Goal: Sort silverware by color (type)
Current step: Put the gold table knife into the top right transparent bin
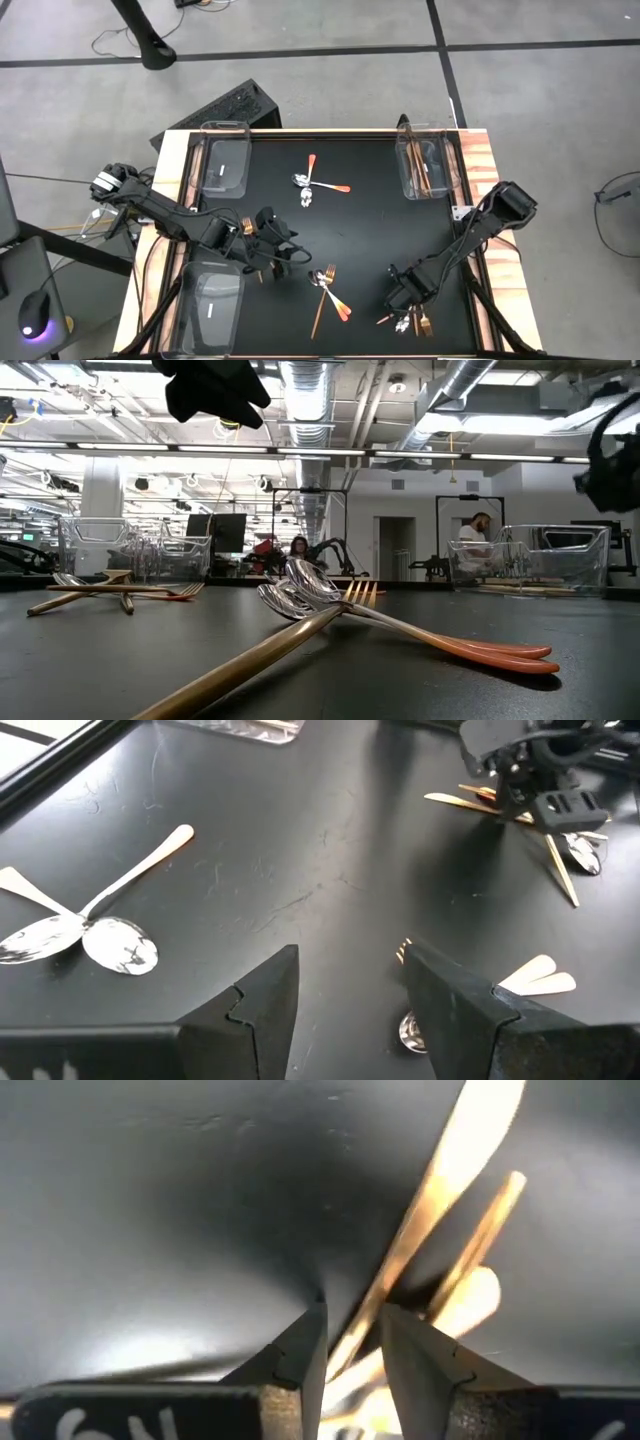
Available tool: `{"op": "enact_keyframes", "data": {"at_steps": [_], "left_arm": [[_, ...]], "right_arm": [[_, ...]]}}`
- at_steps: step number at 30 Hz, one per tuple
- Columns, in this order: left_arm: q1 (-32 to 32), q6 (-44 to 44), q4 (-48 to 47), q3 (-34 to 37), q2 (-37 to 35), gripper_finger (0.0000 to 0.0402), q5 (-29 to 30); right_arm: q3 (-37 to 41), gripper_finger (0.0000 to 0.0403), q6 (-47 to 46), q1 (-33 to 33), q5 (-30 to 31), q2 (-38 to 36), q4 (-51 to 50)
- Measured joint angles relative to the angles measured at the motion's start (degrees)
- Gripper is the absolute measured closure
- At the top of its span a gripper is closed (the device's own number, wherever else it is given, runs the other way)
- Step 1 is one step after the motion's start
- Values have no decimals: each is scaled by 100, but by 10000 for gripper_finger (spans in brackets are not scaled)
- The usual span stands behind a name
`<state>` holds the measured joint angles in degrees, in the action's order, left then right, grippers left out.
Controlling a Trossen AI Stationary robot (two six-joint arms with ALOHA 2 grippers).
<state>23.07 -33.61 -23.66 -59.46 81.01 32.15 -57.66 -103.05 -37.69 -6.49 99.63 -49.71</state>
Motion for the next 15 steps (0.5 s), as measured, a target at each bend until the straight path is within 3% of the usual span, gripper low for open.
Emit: {"op": "enact_keyframes", "data": {"at_steps": [10, 15], "left_arm": [[2, -31, -2, 0, 0, 233, 8], [2, -79, -2, 0, 0, 233, 12]], "right_arm": [[358, 285, 6, 150, -337, -28, 614], [362, 333, 7, 178, -189, -24, 677]]}}
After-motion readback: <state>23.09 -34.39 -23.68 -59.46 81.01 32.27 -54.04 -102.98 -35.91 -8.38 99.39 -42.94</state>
